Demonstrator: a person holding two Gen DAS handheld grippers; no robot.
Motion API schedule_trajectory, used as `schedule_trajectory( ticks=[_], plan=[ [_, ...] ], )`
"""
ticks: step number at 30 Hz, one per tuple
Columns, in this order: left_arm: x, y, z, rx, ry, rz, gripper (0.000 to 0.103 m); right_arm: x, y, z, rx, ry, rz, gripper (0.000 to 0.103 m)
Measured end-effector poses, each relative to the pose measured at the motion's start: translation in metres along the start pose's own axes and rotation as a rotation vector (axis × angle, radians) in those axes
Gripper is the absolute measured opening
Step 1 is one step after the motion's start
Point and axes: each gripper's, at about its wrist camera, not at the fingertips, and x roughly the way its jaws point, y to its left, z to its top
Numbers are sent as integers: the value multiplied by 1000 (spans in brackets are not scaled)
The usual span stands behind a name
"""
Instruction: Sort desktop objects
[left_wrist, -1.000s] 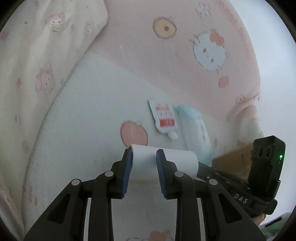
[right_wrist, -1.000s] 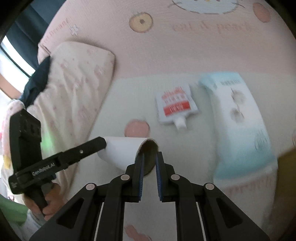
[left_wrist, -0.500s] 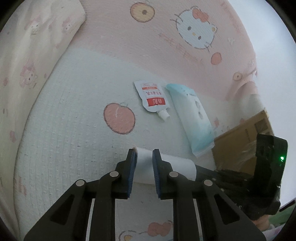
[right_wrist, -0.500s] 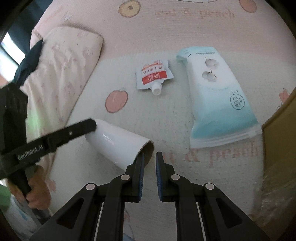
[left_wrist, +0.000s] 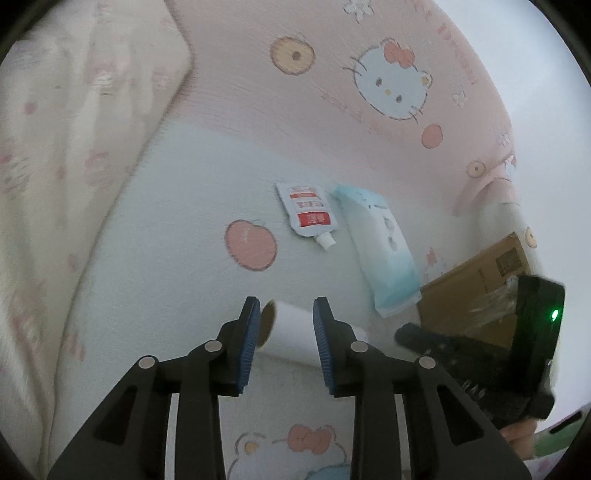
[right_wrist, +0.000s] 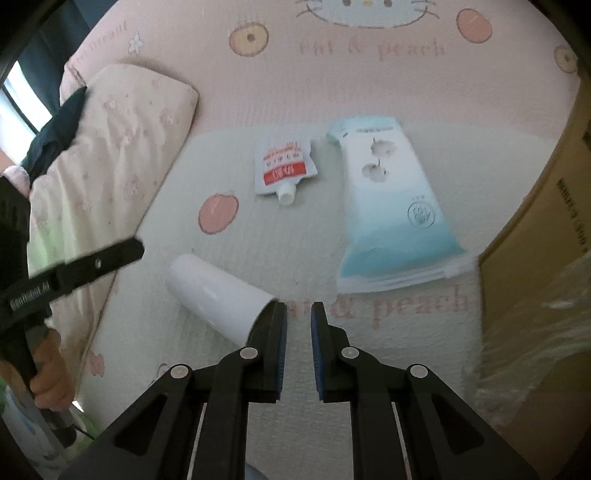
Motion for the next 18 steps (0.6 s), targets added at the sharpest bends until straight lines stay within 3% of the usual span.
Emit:
schedule_trajectory(
  ticks=[3, 6, 11, 15, 18],
  plan=[
    [-5, 2, -14, -7, 0, 38, 32, -6, 3, 2, 7, -20, 40, 9],
    [0, 7, -25, -37, 47, 17, 30, -7, 6, 2, 8, -25, 69, 13],
    [17, 9, -35, -83, 101, -27, 30, -2, 14, 1, -31, -32, 72, 45],
    [26, 4, -33, -76, 108, -44, 30, 4, 15, 4, -44, -21, 103, 51],
    [34, 8, -32, -128, 136, -114, 35, 8, 17, 6, -70, -21, 95, 51]
  ],
)
